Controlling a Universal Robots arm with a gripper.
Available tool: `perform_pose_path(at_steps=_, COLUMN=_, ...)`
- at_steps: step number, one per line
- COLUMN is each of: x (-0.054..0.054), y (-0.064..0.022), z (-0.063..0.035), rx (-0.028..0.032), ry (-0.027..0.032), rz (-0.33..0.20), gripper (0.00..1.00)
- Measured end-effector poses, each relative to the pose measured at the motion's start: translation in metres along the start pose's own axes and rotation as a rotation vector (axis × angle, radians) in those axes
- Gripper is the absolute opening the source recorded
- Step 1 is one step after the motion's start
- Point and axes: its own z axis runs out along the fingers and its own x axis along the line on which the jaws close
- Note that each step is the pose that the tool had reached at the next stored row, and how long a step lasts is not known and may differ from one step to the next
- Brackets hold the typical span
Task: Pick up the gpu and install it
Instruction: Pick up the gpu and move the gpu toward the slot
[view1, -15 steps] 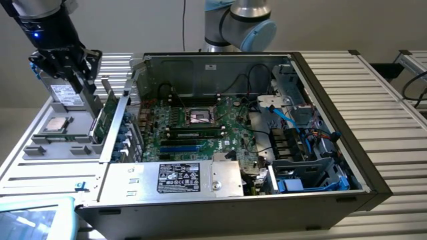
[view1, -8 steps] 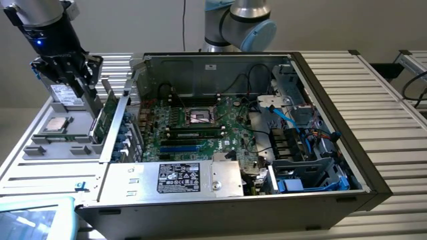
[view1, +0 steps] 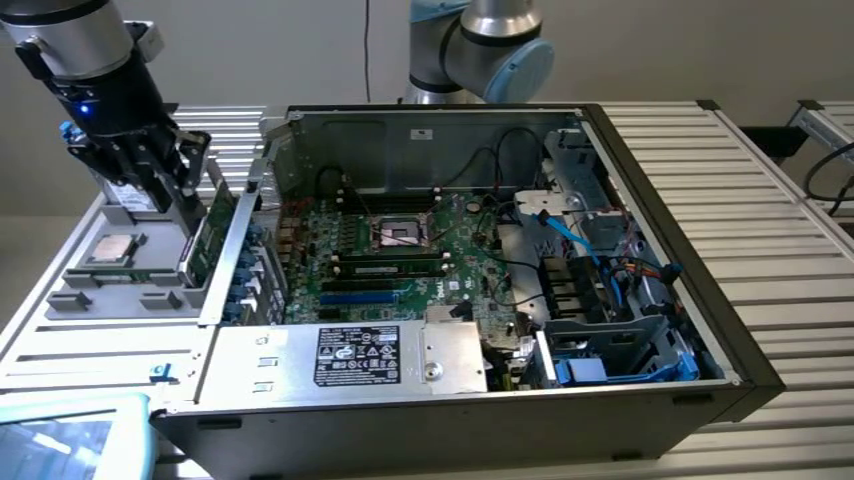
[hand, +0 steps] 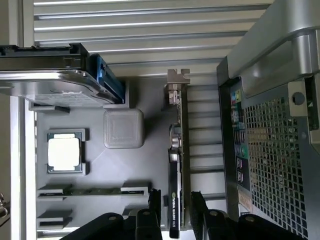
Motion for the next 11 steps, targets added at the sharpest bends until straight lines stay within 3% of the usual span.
perform_pose_path(at_steps=11, x=-0.004, y=0.0027, z=0.0205, rx=-0.0023, ry=-0.0006, rz=0.03, gripper=0.38)
